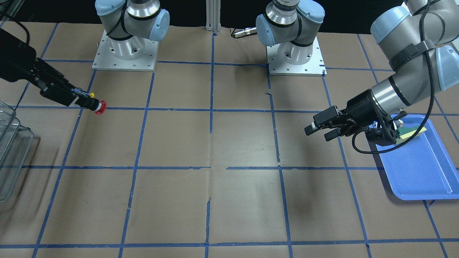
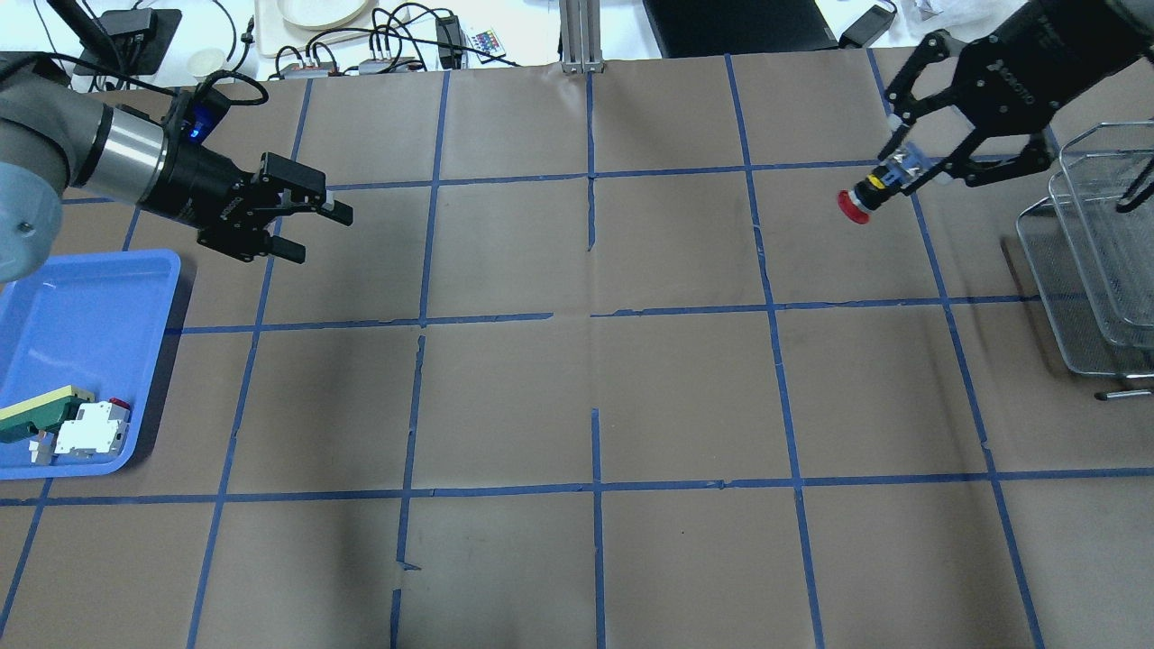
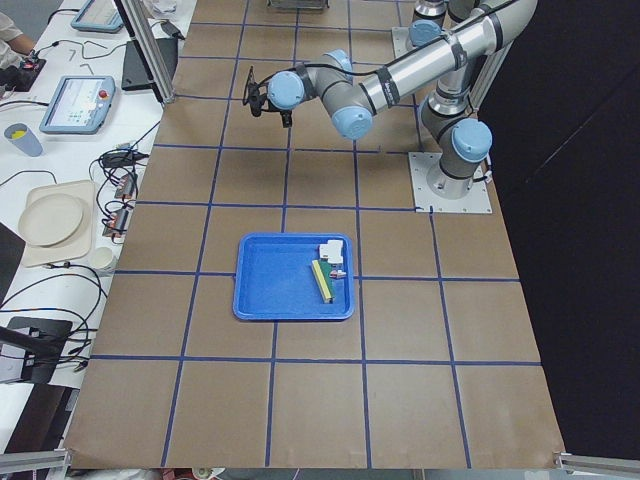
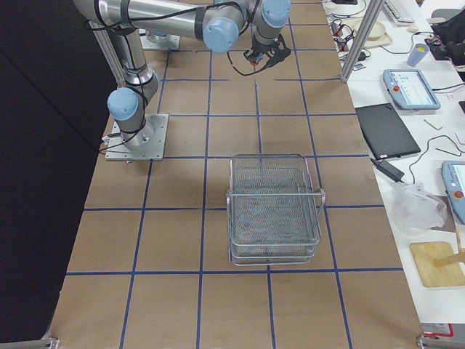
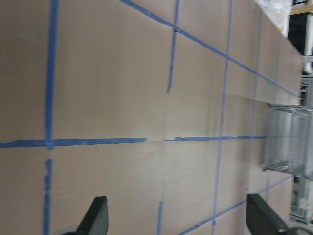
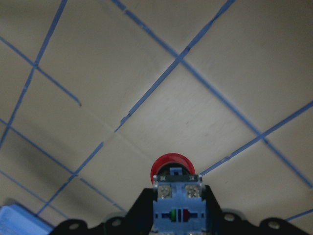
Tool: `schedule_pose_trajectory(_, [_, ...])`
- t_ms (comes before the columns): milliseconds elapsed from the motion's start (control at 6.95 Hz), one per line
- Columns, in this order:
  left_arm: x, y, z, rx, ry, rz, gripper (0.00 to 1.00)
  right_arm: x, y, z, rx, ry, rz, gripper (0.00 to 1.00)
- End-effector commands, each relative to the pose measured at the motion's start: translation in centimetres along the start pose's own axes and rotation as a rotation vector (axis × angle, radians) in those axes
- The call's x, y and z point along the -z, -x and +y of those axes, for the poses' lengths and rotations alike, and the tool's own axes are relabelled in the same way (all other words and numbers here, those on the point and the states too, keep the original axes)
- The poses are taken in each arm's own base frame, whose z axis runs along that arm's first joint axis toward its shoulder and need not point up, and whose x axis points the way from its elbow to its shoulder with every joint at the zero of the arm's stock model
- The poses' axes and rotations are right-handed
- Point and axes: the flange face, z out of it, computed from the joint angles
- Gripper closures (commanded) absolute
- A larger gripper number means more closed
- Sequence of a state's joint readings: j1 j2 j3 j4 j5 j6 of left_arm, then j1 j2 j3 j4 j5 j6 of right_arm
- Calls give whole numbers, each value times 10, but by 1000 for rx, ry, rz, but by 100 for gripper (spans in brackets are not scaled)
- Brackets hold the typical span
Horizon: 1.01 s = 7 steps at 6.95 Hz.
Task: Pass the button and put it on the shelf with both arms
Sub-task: 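Lower the button into the wire mesh basket with the right gripper and release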
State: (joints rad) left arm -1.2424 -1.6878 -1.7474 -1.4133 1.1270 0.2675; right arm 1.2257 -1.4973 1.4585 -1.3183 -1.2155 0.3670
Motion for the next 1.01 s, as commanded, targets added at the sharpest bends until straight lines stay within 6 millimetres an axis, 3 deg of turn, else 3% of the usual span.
schedule_pose_trajectory(0, [39, -78, 19, -150, 1, -432, 0, 33, -49, -32, 348, -103, 256, 100])
schedule_pose_trajectory(288, [50, -142, 55, -109, -41, -477, 0, 61, -83, -62, 556, -201, 412, 100])
schedule_pose_trajectory(432, [60, -151, 72, -114, -13, -480, 0, 71, -87, -75, 721, -271, 482, 100])
schedule_pose_trajectory(575, [73, -153, 79, -105, -9, -480, 0, 71, -92, -90, 754, -289, 493, 100])
schedule_pose_trajectory(863, [94, -133, 73, -63, -34, -478, 0, 52, -111, -149, 723, -316, 484, 100])
